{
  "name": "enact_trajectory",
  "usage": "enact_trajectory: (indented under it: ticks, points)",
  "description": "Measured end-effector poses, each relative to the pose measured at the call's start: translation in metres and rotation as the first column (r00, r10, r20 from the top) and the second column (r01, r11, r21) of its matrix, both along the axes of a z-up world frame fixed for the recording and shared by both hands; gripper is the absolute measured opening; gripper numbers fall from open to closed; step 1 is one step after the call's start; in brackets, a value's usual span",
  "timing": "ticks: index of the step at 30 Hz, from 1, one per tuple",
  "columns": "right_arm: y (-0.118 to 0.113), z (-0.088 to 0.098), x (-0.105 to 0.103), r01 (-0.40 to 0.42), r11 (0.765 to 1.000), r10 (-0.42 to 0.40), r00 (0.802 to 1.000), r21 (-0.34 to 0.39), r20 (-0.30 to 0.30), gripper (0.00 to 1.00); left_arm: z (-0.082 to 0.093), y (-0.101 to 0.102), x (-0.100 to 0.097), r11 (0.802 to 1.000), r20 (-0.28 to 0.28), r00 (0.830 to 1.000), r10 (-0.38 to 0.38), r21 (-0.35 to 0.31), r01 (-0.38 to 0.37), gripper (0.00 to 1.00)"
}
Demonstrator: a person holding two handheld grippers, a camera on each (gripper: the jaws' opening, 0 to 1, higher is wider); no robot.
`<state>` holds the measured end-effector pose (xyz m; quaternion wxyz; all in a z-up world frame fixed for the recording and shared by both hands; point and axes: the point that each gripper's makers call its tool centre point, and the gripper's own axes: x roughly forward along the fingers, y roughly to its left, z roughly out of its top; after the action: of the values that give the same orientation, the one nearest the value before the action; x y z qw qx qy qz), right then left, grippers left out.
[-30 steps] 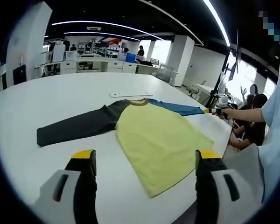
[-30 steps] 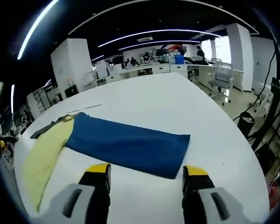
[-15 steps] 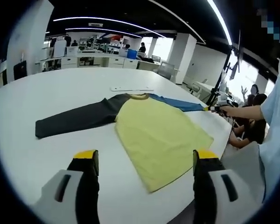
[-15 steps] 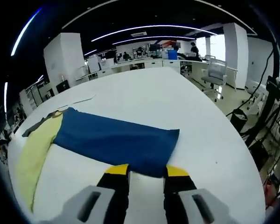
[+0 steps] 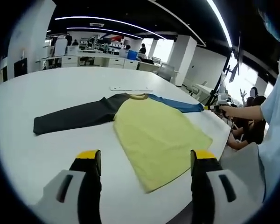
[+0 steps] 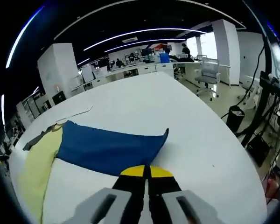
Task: Fold the garment on the visible template until the final outline fits inside the template.
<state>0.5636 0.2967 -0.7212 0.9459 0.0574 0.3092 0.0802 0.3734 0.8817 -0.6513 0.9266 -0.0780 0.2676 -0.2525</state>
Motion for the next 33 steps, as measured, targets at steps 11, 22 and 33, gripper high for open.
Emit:
enact_trajectory:
  ticks: [11, 22, 33]
  points:
    - [0.063, 0.054, 0.026, -0.120, 0.993, 0.120, 0.990, -0.004, 0.071, 0.00, 0.005, -0.003, -0.007, 0.998, 0.048, 0.999, 0.003, -0.068, 0.000, 0.74]
    - [0.150, 0.067, 0.047, -0.228, 0.971, 0.222, 0.972, 0.073, 0.079, 0.00, 0.014, 0.018, -0.013, 0.995, 0.062, 0.998, -0.002, -0.102, 0.008, 0.74]
    - [0.241, 0.067, 0.063, -0.306, 0.946, 0.298, 0.951, 0.107, 0.087, 0.00, 0.014, 0.043, -0.015, 0.994, 0.059, 0.998, -0.018, -0.109, 0.024, 0.75]
